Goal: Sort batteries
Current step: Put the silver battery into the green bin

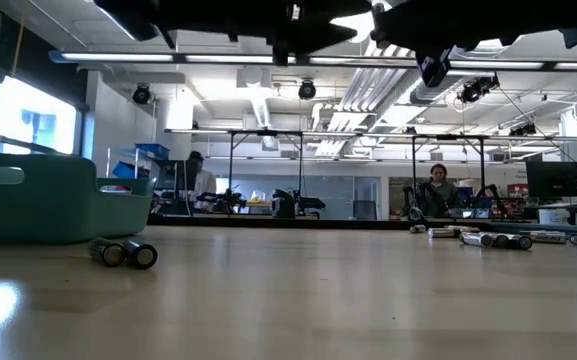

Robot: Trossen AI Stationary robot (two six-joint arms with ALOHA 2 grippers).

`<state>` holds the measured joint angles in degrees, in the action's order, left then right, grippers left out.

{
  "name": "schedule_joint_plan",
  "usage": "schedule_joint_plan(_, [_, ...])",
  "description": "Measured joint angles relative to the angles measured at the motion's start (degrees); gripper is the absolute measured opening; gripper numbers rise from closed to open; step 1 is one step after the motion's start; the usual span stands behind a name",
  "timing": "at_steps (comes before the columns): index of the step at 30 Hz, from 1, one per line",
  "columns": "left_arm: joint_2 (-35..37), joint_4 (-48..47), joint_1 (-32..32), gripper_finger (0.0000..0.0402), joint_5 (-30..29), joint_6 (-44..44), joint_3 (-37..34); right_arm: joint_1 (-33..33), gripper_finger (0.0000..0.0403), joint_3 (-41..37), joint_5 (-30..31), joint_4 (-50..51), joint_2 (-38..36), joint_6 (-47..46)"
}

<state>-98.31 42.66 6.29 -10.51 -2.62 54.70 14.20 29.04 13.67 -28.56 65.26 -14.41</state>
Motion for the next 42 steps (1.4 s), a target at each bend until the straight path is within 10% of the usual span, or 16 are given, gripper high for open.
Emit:
schedule_joint_plan(9, [-0.3,0.0,-3.0,0.0225,11.5,8.5,0.0,0.0,0.0024,0.0,1.1,-0.4,3.3,1.5])
schedule_joint_plan(42, [-4.1,7.3,-2.9,0.0097,12.0,8.5,-0.1,0.0,0.0024,0.0,1.1,-5.3,3.5,4.2])
